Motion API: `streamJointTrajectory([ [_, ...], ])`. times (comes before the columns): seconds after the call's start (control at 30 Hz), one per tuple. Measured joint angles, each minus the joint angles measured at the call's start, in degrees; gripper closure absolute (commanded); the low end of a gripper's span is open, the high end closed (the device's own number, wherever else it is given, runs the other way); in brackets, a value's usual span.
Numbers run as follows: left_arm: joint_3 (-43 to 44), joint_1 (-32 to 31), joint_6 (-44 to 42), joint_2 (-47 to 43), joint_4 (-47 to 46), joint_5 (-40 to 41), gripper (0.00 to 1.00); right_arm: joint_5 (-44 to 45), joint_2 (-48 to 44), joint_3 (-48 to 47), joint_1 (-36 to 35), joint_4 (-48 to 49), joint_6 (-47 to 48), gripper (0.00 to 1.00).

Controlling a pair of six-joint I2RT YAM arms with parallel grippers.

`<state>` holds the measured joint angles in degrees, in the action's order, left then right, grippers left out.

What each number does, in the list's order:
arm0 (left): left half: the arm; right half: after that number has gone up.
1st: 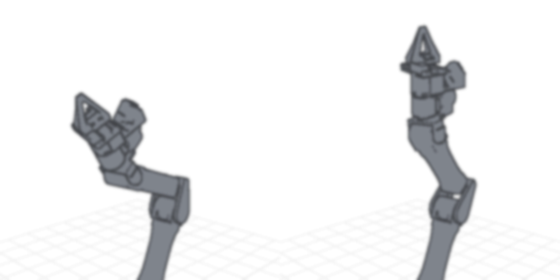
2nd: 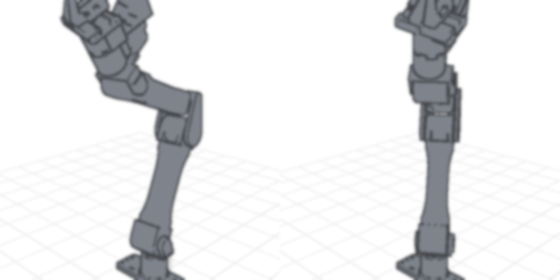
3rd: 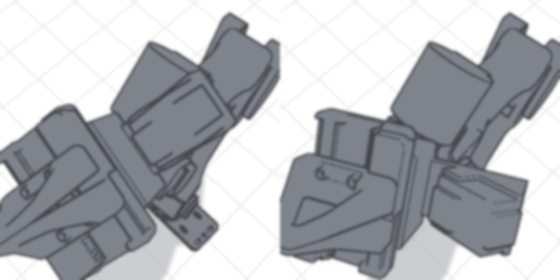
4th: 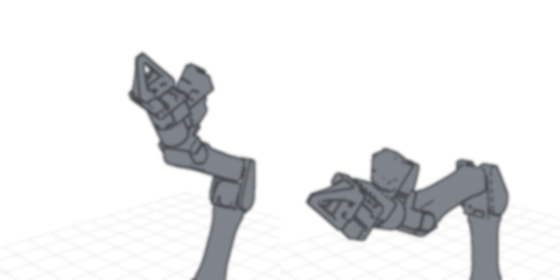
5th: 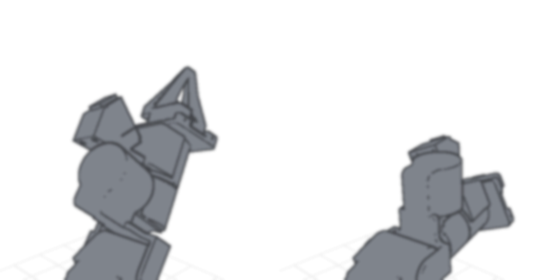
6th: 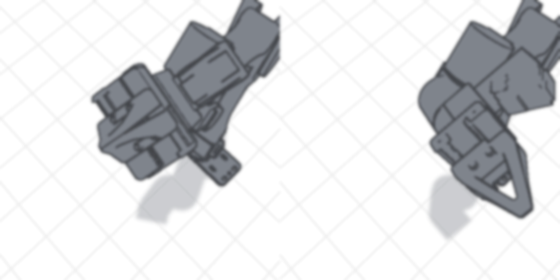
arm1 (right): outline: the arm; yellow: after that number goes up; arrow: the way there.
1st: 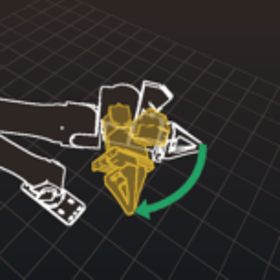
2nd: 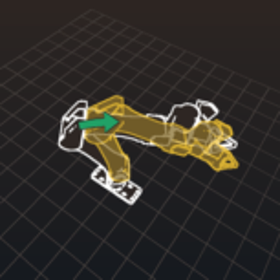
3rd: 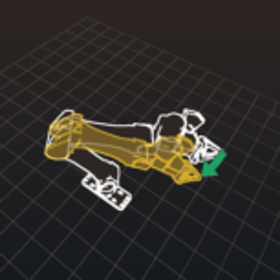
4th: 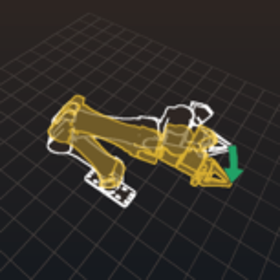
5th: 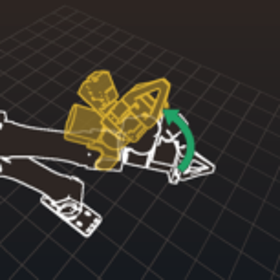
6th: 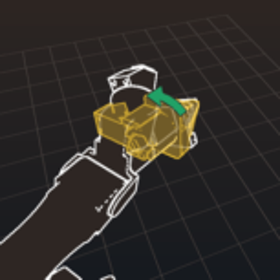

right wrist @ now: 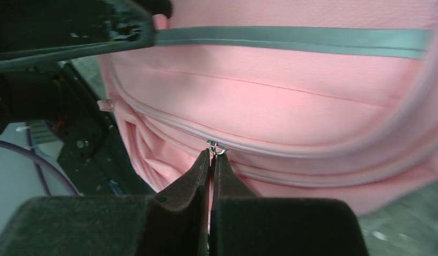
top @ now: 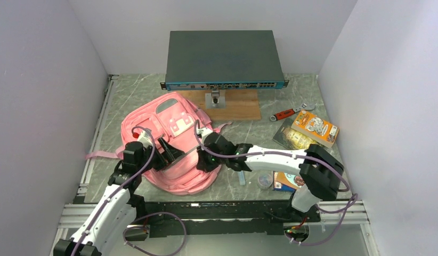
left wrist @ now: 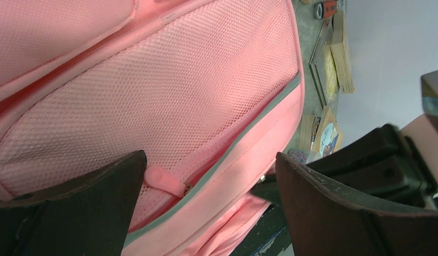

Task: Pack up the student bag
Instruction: Unzip the student bag at the center of the board.

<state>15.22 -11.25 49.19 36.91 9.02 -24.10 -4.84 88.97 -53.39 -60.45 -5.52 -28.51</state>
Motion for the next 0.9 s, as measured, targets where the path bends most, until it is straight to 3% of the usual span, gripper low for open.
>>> streamJointTrajectory([
  [0.17,-0.15,-1.18,0.13,1.4,-1.97,0.57,0.0,-1.49,4.55,-1.03,-3.21,3.69,-5.03,0.95],
  [0.2,-0.15,-1.44,0.13,1.6,-2.19,0.59,0.0,-2.01,5.38,-1.09,-3.34,4.37,-5.75,0.8],
  [0.23,-0.15,-1.62,0.07,1.6,-2.21,0.57,0.0,-2.62,6.03,-1.11,-3.37,4.87,-6.45,0.72],
  [0.4,2.64,-1.86,-1.6,0.24,2.8,1.01,0.0,-4.22,4.79,-0.39,-3.39,6.93,-8.31,0.5],
  [0.7,13.33,-3.41,-6.8,-3.45,15.02,1.09,0.0,-4.24,-7.34,7.41,0.55,8.13,-13.55,0.46],
  [0.9,14.05,-13.73,-6.93,-4.26,19.5,3.87,0.0,-6.29,-12.15,14.67,10.73,12.07,-20.37,0.45],
])
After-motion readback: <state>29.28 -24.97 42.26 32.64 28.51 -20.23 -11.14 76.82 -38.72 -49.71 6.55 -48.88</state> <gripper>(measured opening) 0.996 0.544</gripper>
